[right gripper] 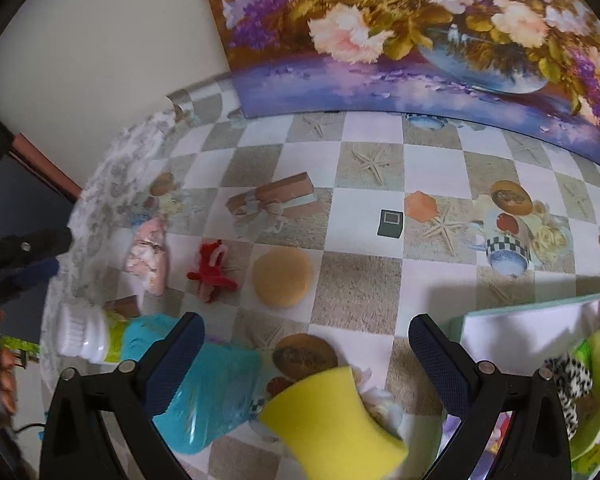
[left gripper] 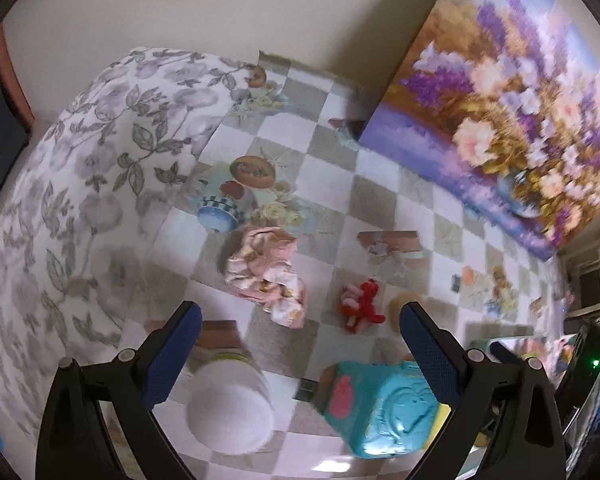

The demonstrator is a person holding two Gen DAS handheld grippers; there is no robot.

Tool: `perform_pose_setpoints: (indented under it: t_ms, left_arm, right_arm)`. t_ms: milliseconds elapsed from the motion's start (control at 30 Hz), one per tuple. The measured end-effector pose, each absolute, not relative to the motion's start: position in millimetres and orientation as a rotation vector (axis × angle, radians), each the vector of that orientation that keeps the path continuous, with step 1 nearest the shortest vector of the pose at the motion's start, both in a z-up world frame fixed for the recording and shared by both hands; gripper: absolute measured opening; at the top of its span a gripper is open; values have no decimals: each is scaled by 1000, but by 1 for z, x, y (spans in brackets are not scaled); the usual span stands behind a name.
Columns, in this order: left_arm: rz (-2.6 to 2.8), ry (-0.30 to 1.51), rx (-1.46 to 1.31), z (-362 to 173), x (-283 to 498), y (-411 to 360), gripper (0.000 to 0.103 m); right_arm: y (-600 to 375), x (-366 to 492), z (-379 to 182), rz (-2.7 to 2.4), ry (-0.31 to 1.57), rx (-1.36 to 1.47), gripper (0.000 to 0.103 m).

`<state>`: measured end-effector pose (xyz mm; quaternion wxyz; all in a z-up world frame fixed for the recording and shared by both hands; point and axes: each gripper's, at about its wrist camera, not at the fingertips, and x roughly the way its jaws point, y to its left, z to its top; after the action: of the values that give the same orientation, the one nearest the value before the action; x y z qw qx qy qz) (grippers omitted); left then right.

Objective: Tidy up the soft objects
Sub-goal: 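Move the left tool over the pink cloth while the right tool approaches the round tan sponge, then grasp the pink crumpled cloth with the left tool while the right tool grasps the round tan sponge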

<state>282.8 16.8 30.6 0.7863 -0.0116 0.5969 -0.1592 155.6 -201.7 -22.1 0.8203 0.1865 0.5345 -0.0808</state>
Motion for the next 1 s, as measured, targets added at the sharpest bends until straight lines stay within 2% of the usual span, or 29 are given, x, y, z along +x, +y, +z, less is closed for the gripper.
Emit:
perform_pose_setpoints:
  t_ms: [267, 433, 533, 900, 1000]
  left_arm:
    - [-294, 1459, -15, -4, 326, 15, 99]
    - [-216, 1573, 41, -39, 342, 13, 99]
    - [-198, 1604, 52, -50, 348, 12, 99]
    - [-171, 1649, 140, -73, 354, -4, 99]
    - [-178, 1656, 137, -77, 356, -9, 99]
  right_arm:
    - [-204, 193, -40, -134, 1212, 442, 103]
    - [-193, 212, -54, -91, 1293, 411, 97]
    - [-191, 221, -64, -101, 1340, 379, 91]
    - [-180, 237, -82, -104, 1425, 269, 87]
    - [-178, 240, -86, -107, 1442, 248, 82]
